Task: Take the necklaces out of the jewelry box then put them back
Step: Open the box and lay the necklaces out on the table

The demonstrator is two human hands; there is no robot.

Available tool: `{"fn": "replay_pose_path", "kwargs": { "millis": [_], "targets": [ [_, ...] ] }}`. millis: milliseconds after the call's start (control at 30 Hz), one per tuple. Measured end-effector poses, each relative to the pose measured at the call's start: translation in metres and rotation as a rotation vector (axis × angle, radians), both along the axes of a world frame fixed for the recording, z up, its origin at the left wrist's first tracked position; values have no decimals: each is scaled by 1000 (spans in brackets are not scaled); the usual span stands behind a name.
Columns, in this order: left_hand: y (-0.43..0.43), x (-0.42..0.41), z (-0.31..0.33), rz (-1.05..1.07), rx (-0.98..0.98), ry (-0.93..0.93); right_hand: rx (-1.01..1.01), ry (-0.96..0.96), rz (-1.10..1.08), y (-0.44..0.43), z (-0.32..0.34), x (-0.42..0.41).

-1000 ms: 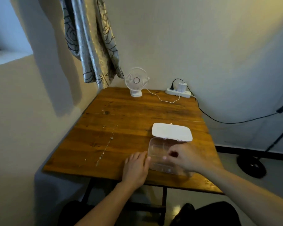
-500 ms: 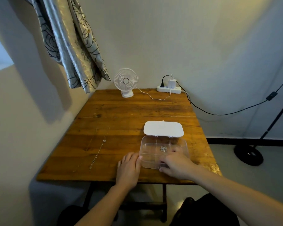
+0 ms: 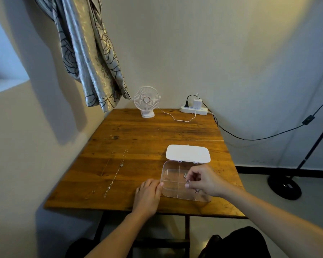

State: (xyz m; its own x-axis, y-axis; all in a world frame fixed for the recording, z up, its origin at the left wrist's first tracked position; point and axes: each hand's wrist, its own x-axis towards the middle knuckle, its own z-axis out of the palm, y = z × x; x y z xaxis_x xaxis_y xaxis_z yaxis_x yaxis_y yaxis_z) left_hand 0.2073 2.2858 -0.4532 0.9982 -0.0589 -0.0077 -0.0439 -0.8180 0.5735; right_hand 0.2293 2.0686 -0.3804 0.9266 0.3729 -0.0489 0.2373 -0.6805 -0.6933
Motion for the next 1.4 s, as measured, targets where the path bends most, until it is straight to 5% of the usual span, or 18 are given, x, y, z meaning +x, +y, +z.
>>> {"fn": "replay_pose_path", "kwargs": {
  "millis": [167, 367, 567, 833, 1000, 1233, 1400],
  "targets": [
    [21, -2, 11, 68, -95, -29, 260, 32, -80, 31, 42, 6],
    [75, -28, 9, 76, 153, -175, 413, 263, -51, 103, 55, 19],
    [109, -54, -19, 34, 338, -156, 209, 385, -61, 173, -2, 38],
    [114, -57, -38, 44, 313, -87, -312, -60, 94, 171, -32, 56],
    [113, -57, -46, 53, 317, -124, -487, -77, 303, 163, -32, 50],
    [111, -59, -38, 45, 330, -98, -467, -34, 292, 164, -31, 53],
    [109, -53, -23, 73, 279, -113, -182, 0, 192, 149, -13, 51]
  ]
}}
